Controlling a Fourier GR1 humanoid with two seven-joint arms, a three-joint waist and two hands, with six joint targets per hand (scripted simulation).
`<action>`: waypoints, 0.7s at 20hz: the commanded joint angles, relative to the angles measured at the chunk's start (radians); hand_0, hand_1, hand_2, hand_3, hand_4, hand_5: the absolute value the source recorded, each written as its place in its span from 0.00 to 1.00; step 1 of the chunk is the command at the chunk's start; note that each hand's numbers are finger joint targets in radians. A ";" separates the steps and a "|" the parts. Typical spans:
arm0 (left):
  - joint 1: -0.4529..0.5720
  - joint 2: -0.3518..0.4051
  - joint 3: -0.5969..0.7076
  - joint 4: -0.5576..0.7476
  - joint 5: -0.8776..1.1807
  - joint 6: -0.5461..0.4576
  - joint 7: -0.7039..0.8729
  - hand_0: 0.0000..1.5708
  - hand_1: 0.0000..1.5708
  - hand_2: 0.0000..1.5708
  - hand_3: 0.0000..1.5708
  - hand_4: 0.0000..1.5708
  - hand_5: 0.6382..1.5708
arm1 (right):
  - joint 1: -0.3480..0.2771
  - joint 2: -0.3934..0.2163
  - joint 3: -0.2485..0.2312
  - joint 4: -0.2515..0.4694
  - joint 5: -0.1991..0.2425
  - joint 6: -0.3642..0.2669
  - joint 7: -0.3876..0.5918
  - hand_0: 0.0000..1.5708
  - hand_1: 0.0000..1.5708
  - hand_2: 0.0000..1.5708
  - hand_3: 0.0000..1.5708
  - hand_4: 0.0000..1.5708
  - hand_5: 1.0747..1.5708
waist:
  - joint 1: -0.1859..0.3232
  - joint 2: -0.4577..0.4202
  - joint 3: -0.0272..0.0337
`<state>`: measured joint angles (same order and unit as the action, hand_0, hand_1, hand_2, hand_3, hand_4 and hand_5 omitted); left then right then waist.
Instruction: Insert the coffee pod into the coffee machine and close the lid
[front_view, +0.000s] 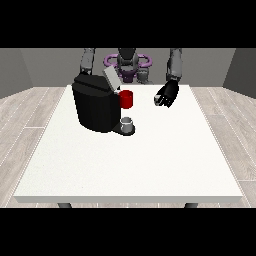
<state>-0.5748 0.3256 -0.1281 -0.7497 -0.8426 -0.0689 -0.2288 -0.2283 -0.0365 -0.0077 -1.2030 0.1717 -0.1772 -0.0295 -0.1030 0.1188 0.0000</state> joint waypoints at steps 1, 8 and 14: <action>-0.067 -0.024 0.043 -0.022 0.054 -0.061 -0.024 0.92 0.92 0.91 0.87 0.33 1.00 | 0.001 0.011 -0.002 0.039 0.017 -0.028 -0.033 0.00 0.00 0.00 0.00 0.00 1.00 | 0.004 -0.006 0.0000; -0.140 -0.046 0.034 -0.091 0.060 -0.248 0.084 0.87 0.87 0.88 0.84 0.32 1.00 | 0.002 -0.031 -0.034 0.108 0.007 -0.003 -0.020 0.00 0.00 0.00 0.00 0.00 1.00 | 0.028 -0.103 0.0003; -0.191 -0.028 0.066 -0.127 0.068 -0.325 0.101 0.89 0.89 0.89 0.85 0.38 1.00 | 0.010 -0.032 -0.034 0.100 -0.006 0.020 -0.038 0.00 0.00 0.00 0.00 0.00 1.00 | 0.010 -0.108 0.0001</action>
<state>-0.7442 0.2661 -0.0842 -0.8520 -0.7797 -0.3393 -0.1252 -0.2359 -0.0513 -0.0274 -1.1031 0.1841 -0.1838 -0.0475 -0.0872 0.0198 0.0003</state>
